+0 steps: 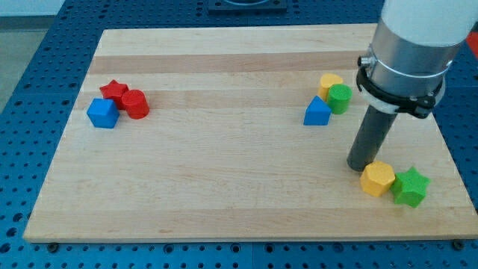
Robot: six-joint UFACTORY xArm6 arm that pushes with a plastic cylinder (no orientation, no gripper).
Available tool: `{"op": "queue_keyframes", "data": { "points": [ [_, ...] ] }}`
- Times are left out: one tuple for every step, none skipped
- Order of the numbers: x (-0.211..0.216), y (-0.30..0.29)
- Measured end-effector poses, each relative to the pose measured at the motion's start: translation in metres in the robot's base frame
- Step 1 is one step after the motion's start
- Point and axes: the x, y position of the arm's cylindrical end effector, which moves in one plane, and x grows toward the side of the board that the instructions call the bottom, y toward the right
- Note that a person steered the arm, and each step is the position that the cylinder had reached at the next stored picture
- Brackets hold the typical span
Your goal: Move blue triangle closer to the green star and yellow hexagon
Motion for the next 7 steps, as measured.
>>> {"op": "queue_keyframes", "data": {
  "points": [
    [0.009,0.000],
    [0.012,-0.001],
    [-0.014,-0.033],
    [-0.045,-0.084],
    [-0.079,-0.131],
    [-0.108,-0.135],
    [-0.116,-0.114]
  ]
}}
